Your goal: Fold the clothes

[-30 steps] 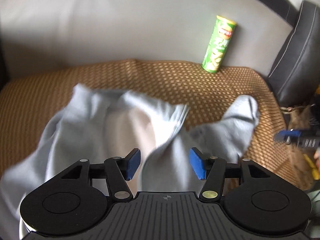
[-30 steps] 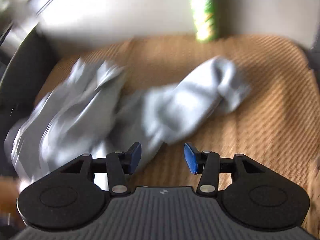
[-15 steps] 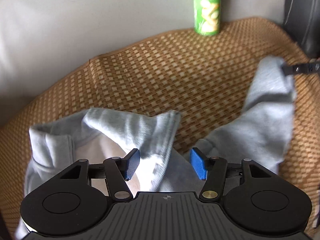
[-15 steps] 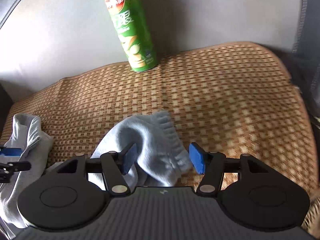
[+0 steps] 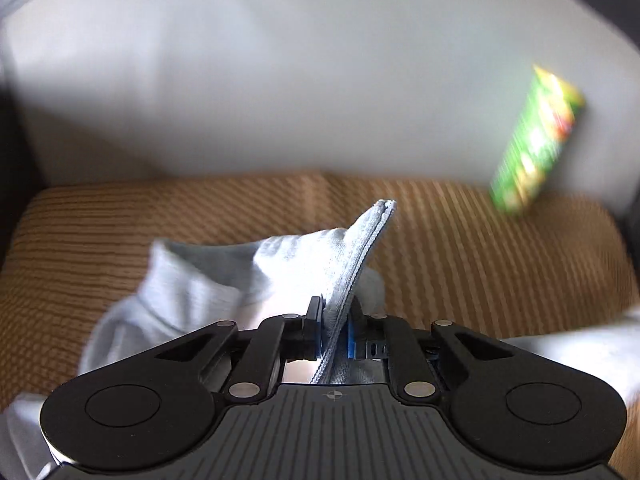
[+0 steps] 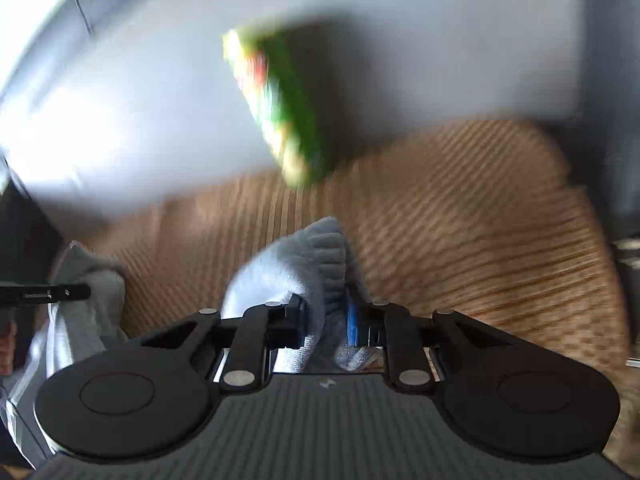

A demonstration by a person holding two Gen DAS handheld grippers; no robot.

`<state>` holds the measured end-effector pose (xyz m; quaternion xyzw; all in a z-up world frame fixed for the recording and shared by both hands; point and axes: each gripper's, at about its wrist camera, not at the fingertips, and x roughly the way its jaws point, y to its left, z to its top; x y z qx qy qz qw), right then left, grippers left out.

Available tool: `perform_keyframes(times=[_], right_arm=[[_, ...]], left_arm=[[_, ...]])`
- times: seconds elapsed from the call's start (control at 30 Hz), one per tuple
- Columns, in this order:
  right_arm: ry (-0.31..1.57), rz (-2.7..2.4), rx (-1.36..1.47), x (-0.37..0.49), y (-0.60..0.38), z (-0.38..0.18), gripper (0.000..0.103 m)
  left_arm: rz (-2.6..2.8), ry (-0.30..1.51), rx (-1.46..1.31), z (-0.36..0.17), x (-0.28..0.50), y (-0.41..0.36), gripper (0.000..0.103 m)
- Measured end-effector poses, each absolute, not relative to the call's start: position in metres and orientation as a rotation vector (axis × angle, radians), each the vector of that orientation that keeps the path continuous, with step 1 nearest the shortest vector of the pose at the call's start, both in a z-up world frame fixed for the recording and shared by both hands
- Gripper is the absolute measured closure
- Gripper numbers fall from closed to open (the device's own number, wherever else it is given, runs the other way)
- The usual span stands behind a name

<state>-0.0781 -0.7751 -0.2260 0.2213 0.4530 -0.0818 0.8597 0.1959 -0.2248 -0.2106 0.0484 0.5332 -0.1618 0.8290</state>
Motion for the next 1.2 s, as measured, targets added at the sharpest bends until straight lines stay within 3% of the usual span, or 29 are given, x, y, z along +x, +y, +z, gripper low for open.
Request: perform_keyframes(times=[0.13,0.23,0.3,0.33,0.43,0.5,0.53,0.6,0.63,0.7,0.8,0.97,1.2], right_arm=[[0.85,-0.396,0.421,-0.16,-0.804,-0.164,0.082],[0.876,-0.532,0.448,-0.201,-0.827,-0.174,0.082],[0.909,-0.596,0.426,-0.203,-0.834,-0.199,0.081],[0.926,-0.626,0.387,-0.197,-0.836,-0.215,0.081],[1.035,-0.725,0.387,-0.17,-0.846,-0.273,0.069],[1.118,-0.777,0.375,-0.158,-0.842,-0.291,0.066],[1.101,-0.774,0.343,-0.157,-0.832,-0.288,0.065],[1.013,-0.747,0.245,-0.163,-0.802,-0.268,0.058],[0.974,-0.717,0.199,-0.168,-0.784,-0.258,0.045],[0.926,-0.615,0.144,-0.176,-0.742,-0.241,0.038],[0.969,-0.404,0.235,-0.187,-0.677,-0.237,0.035],[1.181,-0.117,0.47,-0.205,-0.575,-0.286,0.036],[1.358,-0.156,0.55,-0.224,-0.523,-0.333,0.04]], left_arm=[[-0.299,1.049,-0.027,-0.203,0.202,-0.206,0.095],[-0.336,1.045,-0.057,-0.224,0.213,-0.229,0.09],[-0.34,1.131,-0.019,-0.252,0.222,-0.256,0.059],[-0.328,1.196,0.011,-0.269,0.227,-0.27,0.057],[-0.33,1.343,0.067,-0.287,0.224,-0.283,0.058],[-0.408,1.292,0.055,-0.265,0.208,-0.271,0.058],[-0.446,1.253,0.062,-0.25,0.198,-0.257,0.058],[-0.486,1.202,0.08,-0.224,0.176,-0.235,0.044],[-0.502,1.184,0.09,-0.211,0.165,-0.224,0.044],[-0.524,1.171,0.11,-0.194,0.141,-0.203,0.042],[-0.535,1.222,0.113,-0.19,0.098,-0.166,0.035],[-0.471,1.425,0.103,-0.227,0.024,-0.117,0.035],[-0.402,1.489,0.025,-0.248,-0.025,-0.081,0.036]])
